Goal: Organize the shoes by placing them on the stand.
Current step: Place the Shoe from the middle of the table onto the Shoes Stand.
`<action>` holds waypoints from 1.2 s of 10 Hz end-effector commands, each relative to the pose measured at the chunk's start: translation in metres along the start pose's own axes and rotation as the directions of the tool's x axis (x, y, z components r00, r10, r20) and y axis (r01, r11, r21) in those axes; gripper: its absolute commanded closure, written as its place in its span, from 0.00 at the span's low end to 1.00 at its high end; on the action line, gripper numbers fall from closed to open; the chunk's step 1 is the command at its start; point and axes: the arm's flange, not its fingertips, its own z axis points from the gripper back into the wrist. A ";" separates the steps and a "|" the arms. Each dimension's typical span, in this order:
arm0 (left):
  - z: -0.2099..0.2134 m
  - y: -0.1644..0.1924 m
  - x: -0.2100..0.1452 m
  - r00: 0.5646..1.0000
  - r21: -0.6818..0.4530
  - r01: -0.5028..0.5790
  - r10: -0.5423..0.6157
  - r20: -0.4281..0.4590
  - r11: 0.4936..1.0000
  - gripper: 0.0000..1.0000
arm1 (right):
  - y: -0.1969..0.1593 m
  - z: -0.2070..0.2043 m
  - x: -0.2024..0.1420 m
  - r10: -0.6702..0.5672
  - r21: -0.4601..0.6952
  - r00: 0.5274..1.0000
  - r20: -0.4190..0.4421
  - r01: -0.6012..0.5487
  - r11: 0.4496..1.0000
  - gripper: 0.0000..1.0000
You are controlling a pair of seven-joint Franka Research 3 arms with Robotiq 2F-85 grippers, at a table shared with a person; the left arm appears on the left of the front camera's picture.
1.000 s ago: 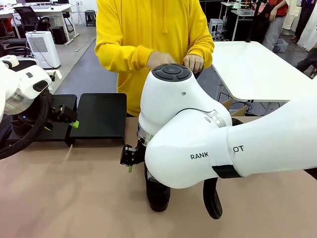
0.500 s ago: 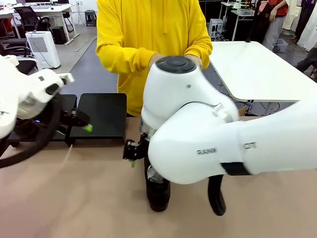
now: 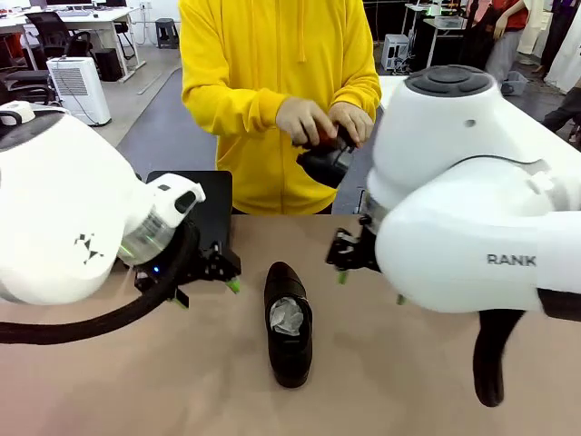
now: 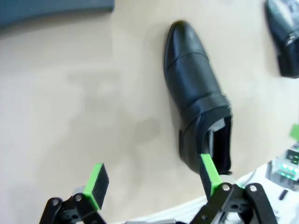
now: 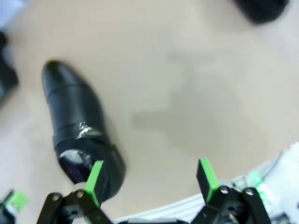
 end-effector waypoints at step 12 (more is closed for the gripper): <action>-0.086 -0.079 -0.007 0.988 0.168 0.085 -0.062 -0.141 0.982 0.00 | 0.020 0.003 -0.009 0.123 0.046 0.992 0.005 -0.123 0.991 0.00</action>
